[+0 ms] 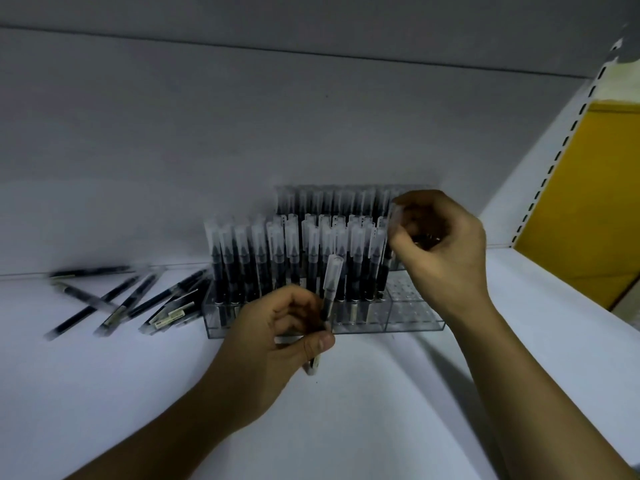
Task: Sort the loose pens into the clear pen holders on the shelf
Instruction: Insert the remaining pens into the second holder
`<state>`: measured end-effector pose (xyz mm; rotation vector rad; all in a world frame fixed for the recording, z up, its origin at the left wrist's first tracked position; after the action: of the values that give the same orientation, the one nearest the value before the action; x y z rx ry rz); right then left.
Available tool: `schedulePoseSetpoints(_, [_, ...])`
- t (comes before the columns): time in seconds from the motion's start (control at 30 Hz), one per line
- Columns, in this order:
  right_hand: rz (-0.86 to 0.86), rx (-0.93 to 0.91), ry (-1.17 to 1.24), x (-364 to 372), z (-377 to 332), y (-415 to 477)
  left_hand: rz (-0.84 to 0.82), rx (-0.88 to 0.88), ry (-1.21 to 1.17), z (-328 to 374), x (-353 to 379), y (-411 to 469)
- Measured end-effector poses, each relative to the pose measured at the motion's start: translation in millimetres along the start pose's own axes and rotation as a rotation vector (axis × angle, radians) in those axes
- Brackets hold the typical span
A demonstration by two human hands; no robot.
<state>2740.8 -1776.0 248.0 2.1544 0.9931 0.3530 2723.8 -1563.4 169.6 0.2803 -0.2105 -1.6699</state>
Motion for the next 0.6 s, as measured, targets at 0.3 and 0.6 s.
schedulePoseSetpoints(0.3, [-0.087,0.037,-0.063,4.7,4.1,-2.4,0.011,-0.001,-0.001,-0.6,-1.6,0.9])
schedulePoseSetpoints(0.6, [-0.11,0.011,-0.102,7.6,6.3,-4.8,0.039,0.009,0.018,6.0,-4.7,0.0])
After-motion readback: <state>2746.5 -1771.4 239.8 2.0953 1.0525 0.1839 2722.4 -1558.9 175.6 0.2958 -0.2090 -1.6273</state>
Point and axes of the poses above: each hand's wrist, its own y-axis towards the middle knuckle, its own x-axis out of the palm, z = x × y, the point moved 6 cm from there along y, towards the middle knuckle, and after that the axes turned 15 degrees about z, right-handed, at the moved point
